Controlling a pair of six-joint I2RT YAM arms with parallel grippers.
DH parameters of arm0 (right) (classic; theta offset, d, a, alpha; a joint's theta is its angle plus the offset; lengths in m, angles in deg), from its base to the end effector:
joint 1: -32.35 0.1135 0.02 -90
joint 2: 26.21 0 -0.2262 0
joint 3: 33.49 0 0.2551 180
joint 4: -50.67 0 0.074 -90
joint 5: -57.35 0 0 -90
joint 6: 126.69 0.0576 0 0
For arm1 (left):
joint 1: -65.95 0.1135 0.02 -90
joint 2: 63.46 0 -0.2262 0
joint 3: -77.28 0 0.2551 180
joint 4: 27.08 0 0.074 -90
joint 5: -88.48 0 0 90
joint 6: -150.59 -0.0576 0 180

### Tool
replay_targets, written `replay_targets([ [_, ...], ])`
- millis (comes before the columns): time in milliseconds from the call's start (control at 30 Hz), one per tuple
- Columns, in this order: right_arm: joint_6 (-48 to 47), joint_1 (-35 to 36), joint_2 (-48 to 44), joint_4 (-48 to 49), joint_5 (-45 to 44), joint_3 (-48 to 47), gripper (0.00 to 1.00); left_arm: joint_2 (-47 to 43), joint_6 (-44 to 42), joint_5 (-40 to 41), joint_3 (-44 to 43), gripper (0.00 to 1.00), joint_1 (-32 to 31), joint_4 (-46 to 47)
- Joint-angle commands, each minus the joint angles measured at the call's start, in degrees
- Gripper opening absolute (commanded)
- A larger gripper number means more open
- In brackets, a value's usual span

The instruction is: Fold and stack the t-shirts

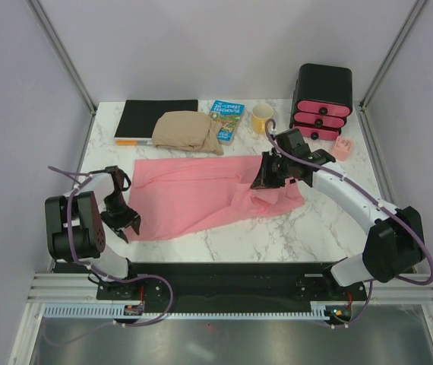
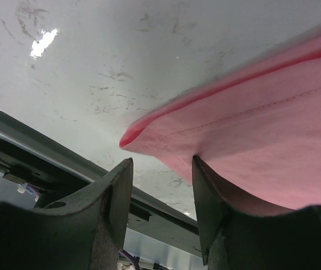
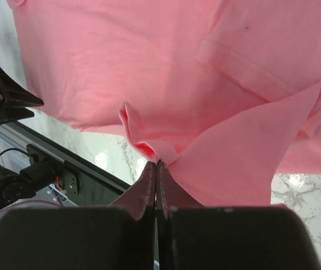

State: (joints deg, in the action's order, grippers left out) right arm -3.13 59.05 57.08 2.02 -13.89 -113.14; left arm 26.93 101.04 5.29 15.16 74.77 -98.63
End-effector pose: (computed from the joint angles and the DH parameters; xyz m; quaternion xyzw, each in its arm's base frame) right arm 0.2836 0.1634 0.2203 0.0033 0.9352 0.2934 0.1984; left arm 0.2201 0.0411 0.0896 0.4100 -0.9062 -0.0802 0.0661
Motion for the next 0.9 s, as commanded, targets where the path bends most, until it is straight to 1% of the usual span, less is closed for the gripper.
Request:
replay_targets([
  [0,-1.13,-2.00,-0.93,1.91,3.03,-0.49,0.00,1.10,1.92,-0.39,0.52,0.54,1.64,1.96],
  [233,-1.48,-3.23,-0.49,1.91,4.35,-1.11,0.00,2.60,1.21,0.75,0.44,0.52,3.48,3.02],
  [333,-1.39,-3.41,-0.23,1.91,4.70,-1.28,0.00,3.04,1.04,1.01,0.70,0.49,3.57,3.46],
  [367,-1.39,-3.32,-0.14,1.83,4.62,-1.20,0.00,3.04,1.04,1.10,0.79,0.44,3.57,3.55],
  [433,-1.39,-3.32,-0.14,1.91,4.44,-1.37,0.00,3.30,0.86,0.93,0.88,0.39,3.49,4.07],
  [467,-1.57,-3.32,-0.14,1.83,4.26,-1.37,0.00,3.65,0.86,0.93,0.96,0.34,3.57,4.16],
  [533,-1.66,-3.23,0.03,1.74,4.18,-1.37,0.00,4.00,0.43,0.84,0.79,0.31,3.57,4.51],
  [633,-1.74,-3.32,0.21,1.56,4.09,-1.46,0.00,4.18,-0.10,0.84,0.52,0.30,3.57,4.78],
  [700,-1.83,-3.32,0.30,1.56,3.74,-1.46,0.00,4.18,-0.37,0.84,0.52,0.24,3.49,4.95],
  [833,-1.83,-3.41,0.47,1.56,3.47,-1.63,0.00,5.14,-0.89,0.93,0.61,0.20,3.57,5.92],
  [867,-1.75,-3.41,0.56,1.56,3.47,-1.64,0.00,5.58,-0.98,0.93,0.61,0.17,3.49,6.36],
])
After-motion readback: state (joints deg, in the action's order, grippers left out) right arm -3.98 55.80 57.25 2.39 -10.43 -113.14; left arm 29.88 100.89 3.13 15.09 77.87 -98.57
